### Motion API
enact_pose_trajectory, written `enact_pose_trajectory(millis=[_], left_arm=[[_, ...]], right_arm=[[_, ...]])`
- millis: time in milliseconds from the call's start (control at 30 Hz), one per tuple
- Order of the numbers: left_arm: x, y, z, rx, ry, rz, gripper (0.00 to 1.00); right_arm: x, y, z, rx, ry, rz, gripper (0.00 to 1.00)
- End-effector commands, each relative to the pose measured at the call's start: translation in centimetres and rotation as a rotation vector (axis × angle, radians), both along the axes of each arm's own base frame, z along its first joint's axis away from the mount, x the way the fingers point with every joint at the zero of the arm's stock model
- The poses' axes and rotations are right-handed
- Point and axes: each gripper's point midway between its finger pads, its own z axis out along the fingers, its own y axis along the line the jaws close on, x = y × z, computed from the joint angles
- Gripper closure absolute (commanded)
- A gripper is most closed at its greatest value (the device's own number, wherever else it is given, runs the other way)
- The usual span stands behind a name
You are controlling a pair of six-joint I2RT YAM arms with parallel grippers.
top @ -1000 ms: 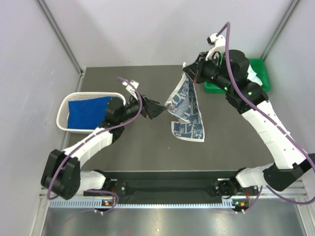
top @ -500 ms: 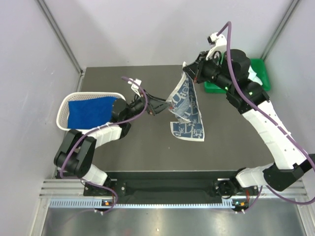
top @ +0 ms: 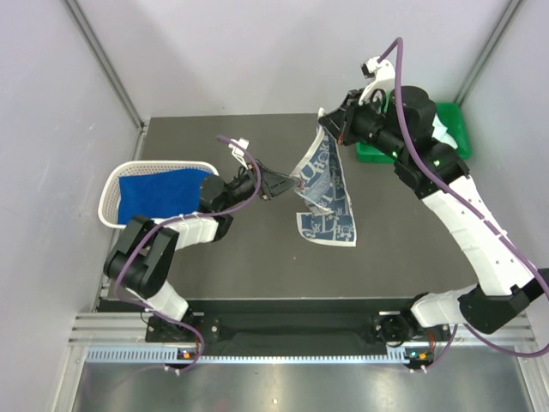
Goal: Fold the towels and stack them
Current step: Flatten out the crumpled towel
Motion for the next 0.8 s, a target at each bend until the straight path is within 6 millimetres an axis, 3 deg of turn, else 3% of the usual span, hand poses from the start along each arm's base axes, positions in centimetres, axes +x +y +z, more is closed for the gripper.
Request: enact_pose_trajectory(millis=[0, 133, 167, 233, 333, 367, 433, 467, 500, 533, 767], left_arm=[[-2.3, 0.9, 5.5, -0.116, -0.221, -0.009, 0.42], [-2.4, 0.7, 6.1, -0.122, -0.231, -0.019, 0.51], [-2.5, 0.7, 6.2, -0.12, -0.23, -0.022, 0.61], [-2.7, 0.7, 6.4, -0.12, -0.232, -0.022, 0.66], [-3.0, 0.8, 6.7, -0.105, -0.223, -0.021, 0.87], [-3.2, 1.0, 6.9, -0.087, -0.22, -0.017, 0.98], [-3.2, 1.1, 7.3, -0.052, -0.212, 0.006, 1.0], [-3.7, 1.6, 8.6, -0.024, -0.272, 0.038, 1.0], [-3.0, 1.6, 7.4, 0.046, -0.195, 0.072, 1.0], [-3.9, 2.3, 9.9, 0.058, -0.242, 0.101, 1.0], [-6.7, 4.7, 15.6, 0.267, -0.387, 0.215, 1.0]], right_arm=[[-1.4, -0.5, 4.3, 0.062, -0.101, 0.011, 1.0], [-1.4, -0.6, 4.2, 0.059, -0.102, 0.005, 1.0], [-1.3, -0.6, 4.1, 0.057, -0.1, 0.004, 1.0], [-1.4, -0.9, 4.2, 0.058, -0.105, -0.004, 1.0], [-1.5, -1.3, 4.4, 0.056, -0.114, -0.02, 1.0], [-1.6, -1.4, 4.3, 0.052, -0.115, -0.025, 1.0], [-1.8, -2.0, 4.7, 0.052, -0.128, -0.041, 1.0], [-1.8, -2.2, 4.6, 0.046, -0.131, -0.047, 1.0], [-2.2, -2.6, 5.0, 0.049, -0.144, -0.055, 1.0], [-2.4, -2.8, 5.1, 0.048, -0.15, -0.059, 1.0], [-5.8, -4.9, 8.0, 0.092, -0.259, -0.048, 1.0]])
